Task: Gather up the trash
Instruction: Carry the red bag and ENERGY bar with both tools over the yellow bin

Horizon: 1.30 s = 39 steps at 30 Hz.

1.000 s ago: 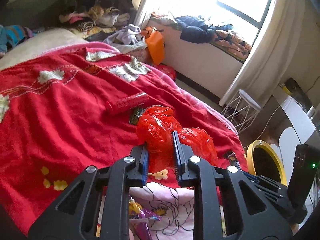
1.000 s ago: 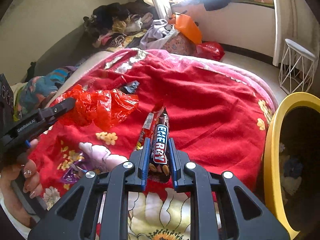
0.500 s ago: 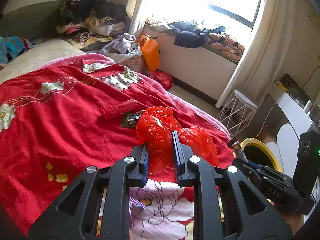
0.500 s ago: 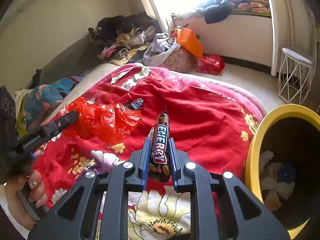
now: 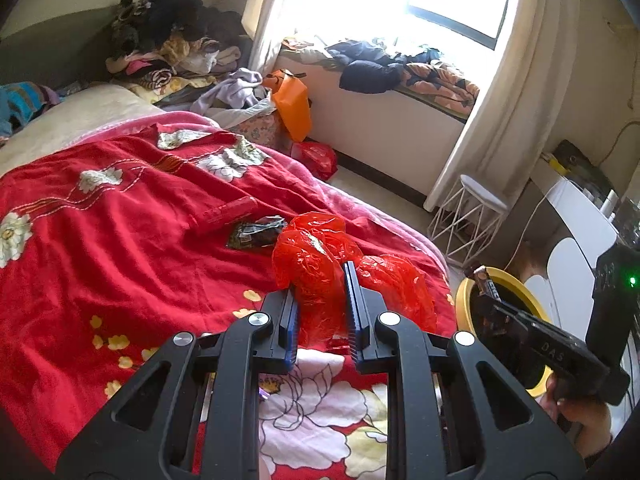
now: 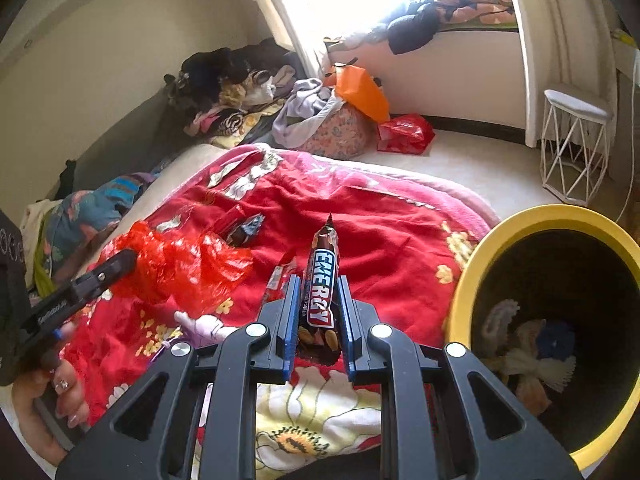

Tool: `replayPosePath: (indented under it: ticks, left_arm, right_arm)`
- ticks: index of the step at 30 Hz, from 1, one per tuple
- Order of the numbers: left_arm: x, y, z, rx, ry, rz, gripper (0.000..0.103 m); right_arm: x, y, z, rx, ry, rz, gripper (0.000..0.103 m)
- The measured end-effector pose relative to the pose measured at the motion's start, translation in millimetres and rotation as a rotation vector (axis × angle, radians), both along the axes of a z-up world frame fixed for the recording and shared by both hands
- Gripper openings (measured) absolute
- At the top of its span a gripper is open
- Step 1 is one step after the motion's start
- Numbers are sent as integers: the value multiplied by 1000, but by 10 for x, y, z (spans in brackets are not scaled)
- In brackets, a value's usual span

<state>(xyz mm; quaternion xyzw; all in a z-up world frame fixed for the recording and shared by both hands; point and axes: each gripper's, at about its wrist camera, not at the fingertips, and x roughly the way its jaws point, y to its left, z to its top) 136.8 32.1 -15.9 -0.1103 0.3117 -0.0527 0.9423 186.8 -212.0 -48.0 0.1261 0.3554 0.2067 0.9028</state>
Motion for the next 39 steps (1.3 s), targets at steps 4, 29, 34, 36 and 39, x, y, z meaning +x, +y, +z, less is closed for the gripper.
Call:
replayPosePath:
  ticks: [4,29,34,36,39]
  left_arm:
    - [25,-81,7,-1,2,-13,14]
    - [90,-969,-43,56,-19,-204,14]
    - [141,-1174,-116,86,-1,-247,14]
    - [151,-1252,-144,98,4,-261,14]
    - [171,-1385,-193,122,5,-283,14]
  right_arm:
    - [-12,-134,64,2,-18,-33,17]
    - [27,-1157,31,-42,-34,-267,17]
    - [34,-1365,0,-33,-25,-311,17]
    - [26,-1445,-14,-26,-21,-324,17]
    - [29,-1550,-48,-20,-10,-343,17]
